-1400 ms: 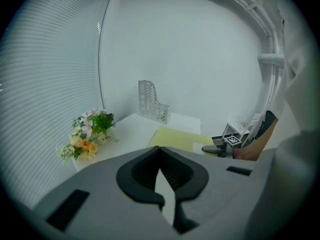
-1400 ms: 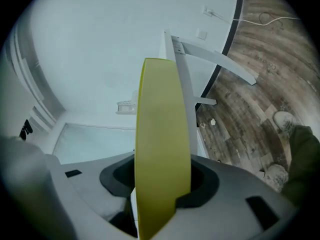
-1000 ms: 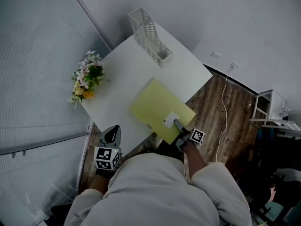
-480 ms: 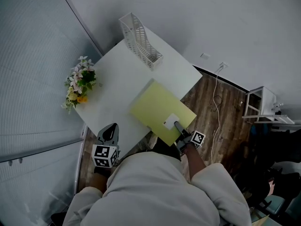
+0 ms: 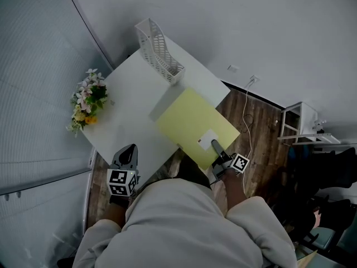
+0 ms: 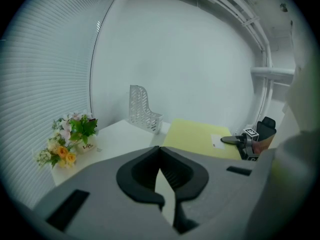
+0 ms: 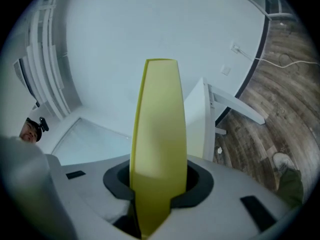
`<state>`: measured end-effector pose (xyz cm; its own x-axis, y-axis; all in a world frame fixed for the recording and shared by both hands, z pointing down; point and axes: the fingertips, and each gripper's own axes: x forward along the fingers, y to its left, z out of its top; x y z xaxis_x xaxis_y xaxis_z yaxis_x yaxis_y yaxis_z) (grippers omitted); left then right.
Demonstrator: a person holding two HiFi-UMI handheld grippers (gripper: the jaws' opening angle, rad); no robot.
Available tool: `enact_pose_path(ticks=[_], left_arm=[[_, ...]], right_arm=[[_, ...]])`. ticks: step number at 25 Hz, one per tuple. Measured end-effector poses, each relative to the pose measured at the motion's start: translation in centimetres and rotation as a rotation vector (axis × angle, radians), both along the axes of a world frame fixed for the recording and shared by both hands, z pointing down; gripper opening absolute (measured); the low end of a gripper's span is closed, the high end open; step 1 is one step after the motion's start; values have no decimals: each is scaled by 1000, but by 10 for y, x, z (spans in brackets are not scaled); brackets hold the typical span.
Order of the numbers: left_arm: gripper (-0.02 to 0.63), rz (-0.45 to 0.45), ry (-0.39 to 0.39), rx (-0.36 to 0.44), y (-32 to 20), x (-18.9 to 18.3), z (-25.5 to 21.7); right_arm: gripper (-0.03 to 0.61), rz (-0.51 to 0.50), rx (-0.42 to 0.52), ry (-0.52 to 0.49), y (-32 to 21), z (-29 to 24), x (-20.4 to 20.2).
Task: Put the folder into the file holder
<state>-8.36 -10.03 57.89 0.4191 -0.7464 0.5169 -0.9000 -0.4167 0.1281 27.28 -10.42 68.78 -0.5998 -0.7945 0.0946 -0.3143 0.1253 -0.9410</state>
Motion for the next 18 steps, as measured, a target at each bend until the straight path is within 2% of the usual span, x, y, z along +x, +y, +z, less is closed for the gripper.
enact_pose_path(ticks=[10, 18], left_arm=[[8, -10, 37, 24, -12, 3, -6], [8, -55, 65, 26, -17, -6, -6]], right_arm=[[138, -15, 249, 215, -56, -122, 31], [135, -78, 349, 356, -112, -204, 43]])
